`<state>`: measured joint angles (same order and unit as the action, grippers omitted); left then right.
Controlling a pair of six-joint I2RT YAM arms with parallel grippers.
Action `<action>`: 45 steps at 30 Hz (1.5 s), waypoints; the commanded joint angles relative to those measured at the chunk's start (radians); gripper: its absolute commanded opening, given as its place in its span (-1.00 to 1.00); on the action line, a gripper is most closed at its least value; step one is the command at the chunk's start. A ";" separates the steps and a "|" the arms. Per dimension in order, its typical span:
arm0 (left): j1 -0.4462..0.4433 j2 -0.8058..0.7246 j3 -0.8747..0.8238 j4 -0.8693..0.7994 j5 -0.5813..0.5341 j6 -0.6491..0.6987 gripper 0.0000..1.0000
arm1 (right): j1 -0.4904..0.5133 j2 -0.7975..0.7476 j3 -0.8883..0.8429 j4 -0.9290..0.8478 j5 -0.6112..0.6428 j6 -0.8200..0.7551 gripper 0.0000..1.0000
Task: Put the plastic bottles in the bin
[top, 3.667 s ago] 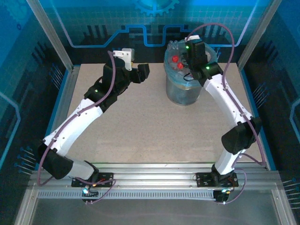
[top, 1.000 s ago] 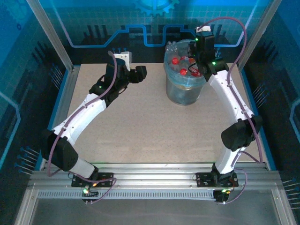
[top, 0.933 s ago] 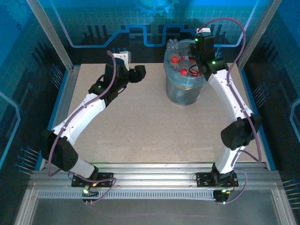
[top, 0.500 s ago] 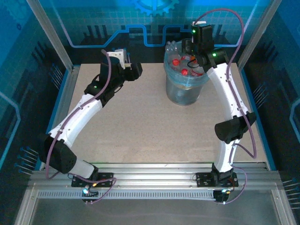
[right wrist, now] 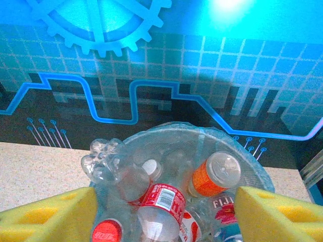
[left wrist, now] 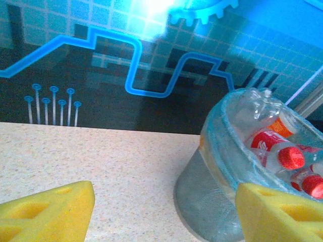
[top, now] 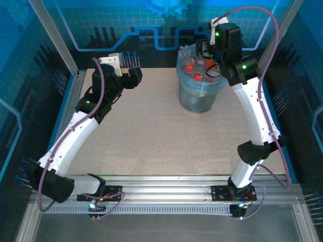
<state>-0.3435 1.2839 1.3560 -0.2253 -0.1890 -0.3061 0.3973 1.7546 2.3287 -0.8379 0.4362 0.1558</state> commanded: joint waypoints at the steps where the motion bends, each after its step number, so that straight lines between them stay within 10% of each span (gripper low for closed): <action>1: 0.018 -0.070 -0.048 -0.035 -0.053 0.040 0.50 | -0.003 0.024 0.023 -0.005 -0.015 -0.008 0.44; 19: 0.081 -0.230 -0.191 -0.057 -0.120 0.038 0.50 | -0.133 0.350 0.307 -0.114 -0.122 0.038 0.06; 27: 0.089 -0.200 -0.198 -0.048 -0.100 0.025 0.50 | -0.137 0.256 -0.028 0.001 -0.122 0.063 0.04; 39: 0.095 -0.194 -0.210 -0.033 -0.097 0.019 0.50 | -0.098 0.332 0.331 -0.062 -0.104 0.028 0.17; 45: 0.108 -0.205 -0.269 0.020 -0.151 0.063 0.50 | -0.031 0.165 0.210 -0.101 -0.086 0.016 0.29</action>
<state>-0.2470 1.0821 1.1339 -0.2527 -0.2966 -0.2810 0.3233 2.0312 2.6129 -0.8928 0.3351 0.1886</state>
